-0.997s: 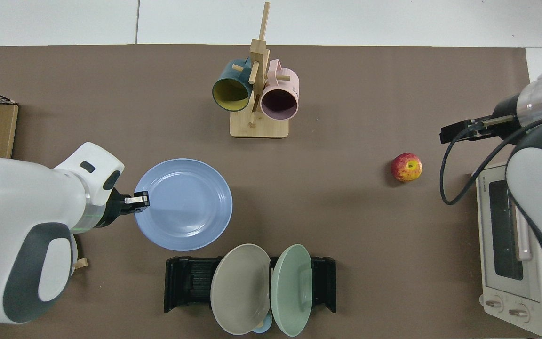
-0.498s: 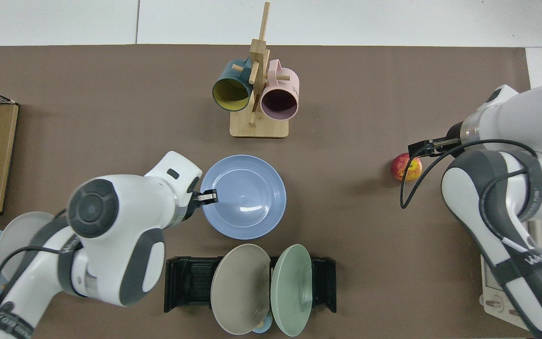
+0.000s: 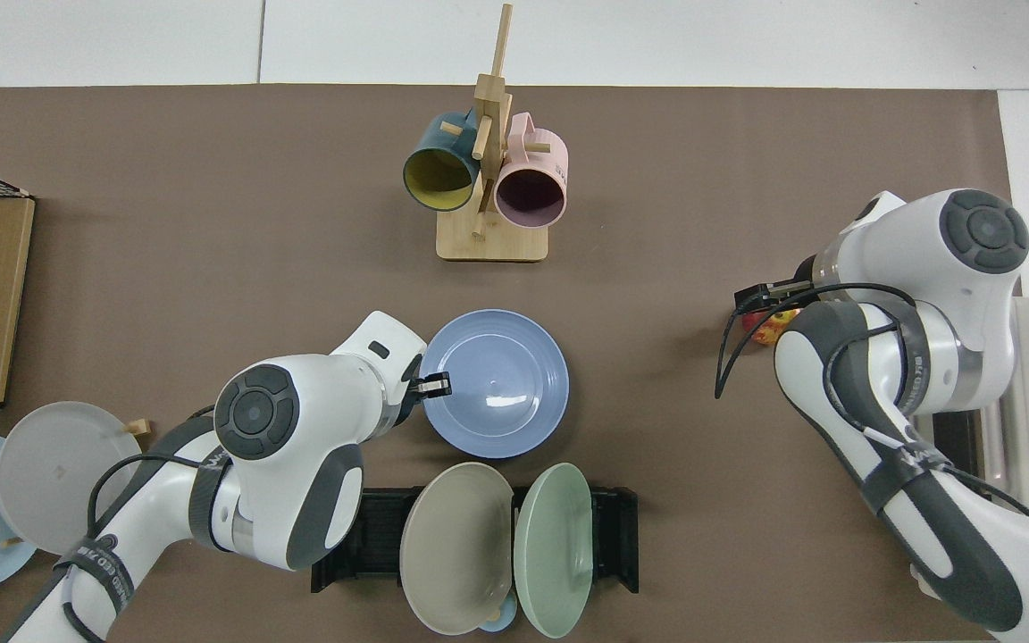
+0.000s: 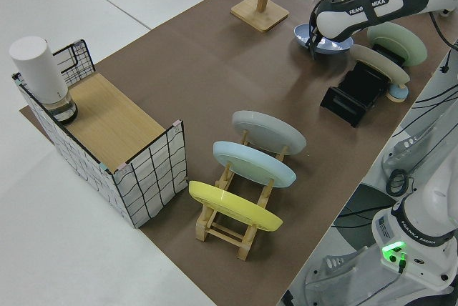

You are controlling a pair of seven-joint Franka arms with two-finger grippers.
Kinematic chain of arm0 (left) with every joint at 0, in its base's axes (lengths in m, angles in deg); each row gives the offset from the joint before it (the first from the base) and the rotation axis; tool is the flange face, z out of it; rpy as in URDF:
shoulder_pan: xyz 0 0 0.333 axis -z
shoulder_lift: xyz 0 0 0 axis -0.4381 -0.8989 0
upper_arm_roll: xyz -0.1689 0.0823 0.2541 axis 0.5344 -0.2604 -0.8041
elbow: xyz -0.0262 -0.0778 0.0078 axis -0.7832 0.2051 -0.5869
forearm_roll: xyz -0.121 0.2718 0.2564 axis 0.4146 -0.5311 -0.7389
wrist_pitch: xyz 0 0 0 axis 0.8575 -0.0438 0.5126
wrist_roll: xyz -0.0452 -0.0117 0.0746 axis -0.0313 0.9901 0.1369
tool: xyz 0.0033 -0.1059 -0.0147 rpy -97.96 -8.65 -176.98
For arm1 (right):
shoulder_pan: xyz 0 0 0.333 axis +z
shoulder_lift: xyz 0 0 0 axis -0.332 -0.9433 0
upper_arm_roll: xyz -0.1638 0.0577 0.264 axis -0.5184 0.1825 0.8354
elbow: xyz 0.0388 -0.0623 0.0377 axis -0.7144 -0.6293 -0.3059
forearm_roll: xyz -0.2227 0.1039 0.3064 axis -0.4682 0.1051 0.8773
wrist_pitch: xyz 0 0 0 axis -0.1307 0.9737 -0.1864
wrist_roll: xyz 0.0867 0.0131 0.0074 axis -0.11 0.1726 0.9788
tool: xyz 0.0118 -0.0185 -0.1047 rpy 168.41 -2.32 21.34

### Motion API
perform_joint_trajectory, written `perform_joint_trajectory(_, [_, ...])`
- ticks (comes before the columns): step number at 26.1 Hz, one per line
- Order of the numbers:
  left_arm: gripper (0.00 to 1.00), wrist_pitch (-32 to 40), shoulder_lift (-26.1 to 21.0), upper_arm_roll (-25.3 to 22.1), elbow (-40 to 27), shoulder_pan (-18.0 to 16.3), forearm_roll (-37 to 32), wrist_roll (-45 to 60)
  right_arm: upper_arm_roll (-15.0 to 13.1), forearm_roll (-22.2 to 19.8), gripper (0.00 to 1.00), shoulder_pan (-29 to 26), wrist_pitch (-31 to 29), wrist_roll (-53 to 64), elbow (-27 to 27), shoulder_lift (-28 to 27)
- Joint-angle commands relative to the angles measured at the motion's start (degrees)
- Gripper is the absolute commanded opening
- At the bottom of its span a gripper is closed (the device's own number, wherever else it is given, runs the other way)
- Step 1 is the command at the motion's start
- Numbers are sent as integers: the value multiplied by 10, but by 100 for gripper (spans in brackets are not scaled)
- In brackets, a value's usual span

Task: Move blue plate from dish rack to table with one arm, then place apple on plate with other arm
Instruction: 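Grasp the apple with the right gripper while the left gripper withdraws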

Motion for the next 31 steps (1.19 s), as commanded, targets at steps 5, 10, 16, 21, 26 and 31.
perform_joint_trajectory(5, [89, -9, -3, -1, 0, 4, -11, 8, 1, 0, 82, -7, -20, 2, -19, -16])
perform_joint_trajectory(10, [98, 29, -1, -7, 13, -4, -48, 8, 0, 0, 2, -7, 13, 15, -14, -13])
perform_joint_trajectory(16, [99, 247, 9, -58, 130, -4, -124, -3, -1, -1, 0, 0, 74, 13, 12, 13])
perform_joint_trajectory(21, [99, 376, 39, -114, 188, -4, -138, -76, -1, -3, 0, 6, 120, 12, 32, 56])
perform_joint_trajectory(26, [99, 483, 51, -174, 248, -3, -134, -187, -1, -7, 0, 31, 167, -1, 68, 69])
perform_joint_trajectory(31, [100, 516, 72, -221, 266, -3, -134, -248, 0, -8, 0, 91, 167, -99, 75, 70])
